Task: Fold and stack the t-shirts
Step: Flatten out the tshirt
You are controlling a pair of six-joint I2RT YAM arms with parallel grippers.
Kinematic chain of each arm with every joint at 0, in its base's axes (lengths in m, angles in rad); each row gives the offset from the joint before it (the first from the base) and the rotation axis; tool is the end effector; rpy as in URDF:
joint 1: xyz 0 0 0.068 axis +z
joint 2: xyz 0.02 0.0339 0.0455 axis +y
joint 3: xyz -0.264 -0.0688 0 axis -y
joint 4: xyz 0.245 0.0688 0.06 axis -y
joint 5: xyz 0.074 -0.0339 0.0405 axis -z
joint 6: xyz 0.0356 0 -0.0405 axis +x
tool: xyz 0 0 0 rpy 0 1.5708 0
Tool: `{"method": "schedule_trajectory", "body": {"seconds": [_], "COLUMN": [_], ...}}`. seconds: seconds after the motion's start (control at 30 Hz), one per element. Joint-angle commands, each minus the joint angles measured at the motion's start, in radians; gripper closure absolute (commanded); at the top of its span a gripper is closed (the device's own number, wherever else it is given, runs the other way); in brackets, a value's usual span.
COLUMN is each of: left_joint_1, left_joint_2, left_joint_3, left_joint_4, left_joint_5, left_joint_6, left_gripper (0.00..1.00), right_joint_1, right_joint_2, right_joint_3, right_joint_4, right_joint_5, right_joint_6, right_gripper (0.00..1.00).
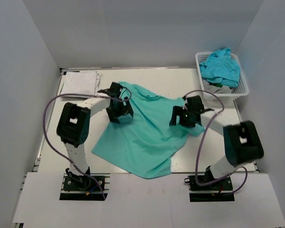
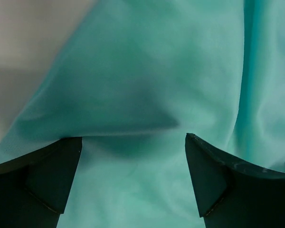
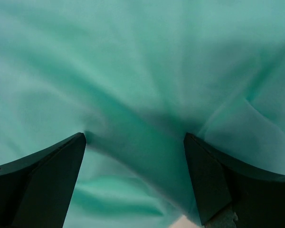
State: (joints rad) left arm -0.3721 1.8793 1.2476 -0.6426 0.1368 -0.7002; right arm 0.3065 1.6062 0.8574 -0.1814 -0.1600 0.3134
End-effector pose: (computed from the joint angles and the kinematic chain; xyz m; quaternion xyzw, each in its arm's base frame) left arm 0.3385 -0.1373 0.1643 -0.1512 0.9751 -0.1334 0.0922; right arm 0.2985 0.1004 0.1670 -0.0219 0.9462 0.1680 0.2758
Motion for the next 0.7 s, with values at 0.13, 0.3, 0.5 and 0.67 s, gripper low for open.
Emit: {"method": "schedule_trajectory", "body": {"seconds": [0.13, 0.3, 0.5, 0.67], "left_joint_1": [-0.027, -0.065, -0.074, -0.074], "left_joint_2": [0.337, 0.230, -0.003, -0.146], "left_joint_3": [0.505, 0.452, 0.276, 0.109], "left_joint_4": [-0.115, -0.057, -0.046, -0.026], "left_joint_5": [-0.018, 0.026, -0.092, -0.101], "left_joint_6": [0.111, 0.163, 0.150, 0.108], "left_gripper": [0.00, 0.00, 0.00, 0.00], "right_joint_1": [0.130, 0.241, 0.237, 0.230], "right_joint_2": [-0.407, -0.570, -0.516, -0.275], "right_joint_3": [-0.317, -0.252, -0.087, 0.015], "right_joint_4": [-0.265, -0.375, -0.250, -0.078], "right_joint_5": [-0.142, -0.296, 0.017, 0.126], "right_joint_6": [0.073, 0.069, 0.003, 0.023], "right_gripper": [0.10, 0.10, 0.10, 0.10]}}
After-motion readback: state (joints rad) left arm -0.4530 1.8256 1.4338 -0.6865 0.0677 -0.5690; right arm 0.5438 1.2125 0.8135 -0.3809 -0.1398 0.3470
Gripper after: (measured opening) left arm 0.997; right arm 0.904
